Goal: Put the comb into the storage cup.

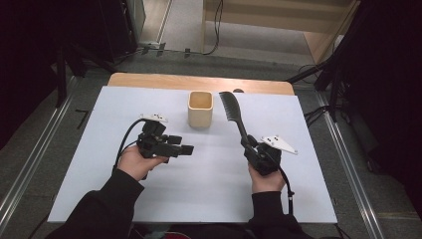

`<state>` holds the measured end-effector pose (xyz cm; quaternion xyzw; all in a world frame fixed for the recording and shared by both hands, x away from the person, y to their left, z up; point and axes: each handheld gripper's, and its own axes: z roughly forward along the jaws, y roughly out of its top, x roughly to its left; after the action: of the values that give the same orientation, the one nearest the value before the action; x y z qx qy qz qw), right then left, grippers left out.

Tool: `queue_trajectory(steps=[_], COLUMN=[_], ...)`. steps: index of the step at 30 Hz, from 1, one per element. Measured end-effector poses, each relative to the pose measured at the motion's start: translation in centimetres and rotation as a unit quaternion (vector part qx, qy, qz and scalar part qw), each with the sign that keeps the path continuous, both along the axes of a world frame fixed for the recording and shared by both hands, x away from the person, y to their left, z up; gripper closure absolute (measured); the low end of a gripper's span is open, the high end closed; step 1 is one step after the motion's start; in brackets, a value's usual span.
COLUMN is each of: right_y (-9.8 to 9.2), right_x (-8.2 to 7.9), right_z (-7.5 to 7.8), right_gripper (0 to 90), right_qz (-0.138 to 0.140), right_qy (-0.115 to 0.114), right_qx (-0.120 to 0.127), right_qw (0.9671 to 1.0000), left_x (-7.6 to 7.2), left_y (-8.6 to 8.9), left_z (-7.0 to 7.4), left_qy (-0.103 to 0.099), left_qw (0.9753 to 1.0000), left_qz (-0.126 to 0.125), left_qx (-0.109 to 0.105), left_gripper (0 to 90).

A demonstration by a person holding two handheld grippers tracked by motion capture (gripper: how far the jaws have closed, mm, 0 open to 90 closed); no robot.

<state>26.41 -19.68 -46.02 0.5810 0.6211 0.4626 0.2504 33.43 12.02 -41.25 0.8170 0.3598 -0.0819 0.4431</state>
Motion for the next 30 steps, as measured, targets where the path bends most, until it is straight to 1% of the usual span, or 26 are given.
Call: queue_trajectory(steps=[5, 7, 10, 12, 16, 18, 21, 24, 27, 30], right_y=[0.3, 0.4, 0.5, 0.6, 0.7, 0.9, 0.9, 1.0, 1.1, 1.1], right_x=[-0.2, -0.3, -0.4, -0.5, -0.5, -0.5, -0.5, -0.5, -0.6, -0.6], right_z=[-0.3, -0.5, -0.7, -0.8, -1.0, -1.0, -1.1, -1.0, -1.0, -1.0], right_gripper=[70.3, 70.3, 70.3, 70.3, 70.3, 70.3, 70.3, 70.3, 70.3, 70.3], right_qz=[0.0, -0.001, 0.0, -0.001, -0.002, -0.002, -0.001, 0.001, 0.002, 0.001], right_qy=[-0.003, -0.004, -0.004, -0.001, 0.0, -0.001, -0.003, -0.003, -0.005, -0.006], right_qx=[0.0, 0.002, 0.004, 0.006, 0.008, 0.01, 0.008, 0.011, 0.01, 0.012], right_qw=[1.0, 1.0, 1.0, 1.0, 1.0, 1.0, 1.0, 0.9999, 0.9999, 0.9999], left_x=[0.4, 0.5, 0.6, 0.8, 1.1, 1.3, 1.4, 1.6, 1.8, 1.9], left_y=[-0.8, -1.1, -1.5, -1.7, -2.3, -2.6, -3.3, -3.9, -4.5, -5.1], left_z=[0.1, 0.1, 0.1, 0.2, 0.4, 0.5, 0.6, 0.6, 0.7, 0.7], left_qy=[0.0, 0.002, -0.002, -0.002, -0.007, -0.007, -0.011, -0.008, -0.014, -0.015], left_qw=[1.0, 1.0, 1.0, 1.0, 0.9998, 0.9999, 0.9998, 0.9999, 0.9997, 0.9997], left_qz=[-0.001, 0.0, 0.003, 0.004, 0.011, 0.011, 0.012, 0.012, 0.012, 0.011], left_qx=[0.003, 0.0, 0.006, 0.004, 0.011, 0.005, 0.009, 0.002, 0.014, 0.016], left_gripper=[27.2, 27.2, 27.2, 27.2, 27.2, 27.2, 27.2, 27.2, 27.2, 27.2])
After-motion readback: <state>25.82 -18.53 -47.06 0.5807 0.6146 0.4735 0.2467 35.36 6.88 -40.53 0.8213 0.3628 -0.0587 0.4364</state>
